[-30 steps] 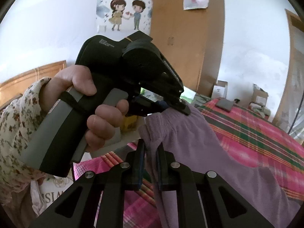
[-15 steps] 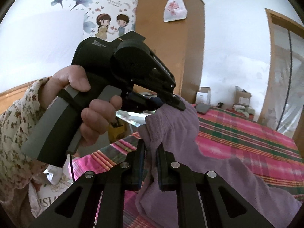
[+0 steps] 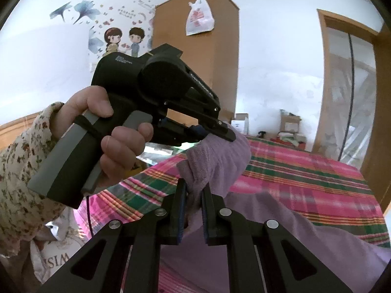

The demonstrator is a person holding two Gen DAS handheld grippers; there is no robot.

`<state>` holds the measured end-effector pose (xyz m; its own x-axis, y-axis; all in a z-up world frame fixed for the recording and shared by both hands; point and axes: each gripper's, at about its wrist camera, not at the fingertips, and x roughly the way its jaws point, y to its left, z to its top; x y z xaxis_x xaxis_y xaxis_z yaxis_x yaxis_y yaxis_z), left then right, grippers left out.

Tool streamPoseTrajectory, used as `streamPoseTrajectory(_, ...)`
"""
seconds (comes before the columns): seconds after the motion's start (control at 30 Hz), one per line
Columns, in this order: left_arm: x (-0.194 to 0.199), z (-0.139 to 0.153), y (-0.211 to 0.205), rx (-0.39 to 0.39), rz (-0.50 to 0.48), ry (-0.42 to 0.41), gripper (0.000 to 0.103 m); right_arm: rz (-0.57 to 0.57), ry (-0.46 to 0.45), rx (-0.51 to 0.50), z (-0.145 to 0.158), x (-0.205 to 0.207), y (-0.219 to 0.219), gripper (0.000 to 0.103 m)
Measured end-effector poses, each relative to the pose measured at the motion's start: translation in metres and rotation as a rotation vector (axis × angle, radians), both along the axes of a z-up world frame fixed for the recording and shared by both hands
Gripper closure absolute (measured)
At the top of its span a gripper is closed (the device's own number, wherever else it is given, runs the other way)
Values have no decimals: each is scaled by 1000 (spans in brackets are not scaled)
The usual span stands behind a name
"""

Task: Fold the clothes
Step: 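Lower the waistband onto the garment and open the right gripper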

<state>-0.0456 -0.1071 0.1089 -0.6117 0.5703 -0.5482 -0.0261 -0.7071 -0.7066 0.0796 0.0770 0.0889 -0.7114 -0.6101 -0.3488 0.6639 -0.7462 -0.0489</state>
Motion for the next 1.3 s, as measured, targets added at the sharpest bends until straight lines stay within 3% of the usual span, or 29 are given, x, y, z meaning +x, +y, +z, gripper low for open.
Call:
streamPoseTrajectory(0.6, -31, -20, 73, -48, -124, -68, 93, -141, -62, -8, -14, -14, 57, 91)
streamPoseTrajectory(1.13, -50, -56, 115, -90, -182, -153, 91, -219, -186, -13, -47, -34, 97, 91)
streamPoseTrajectory(1.3, -51, -64, 120, -64, -194, -160, 87, -228, -239, -14, -59, -39, 107, 90)
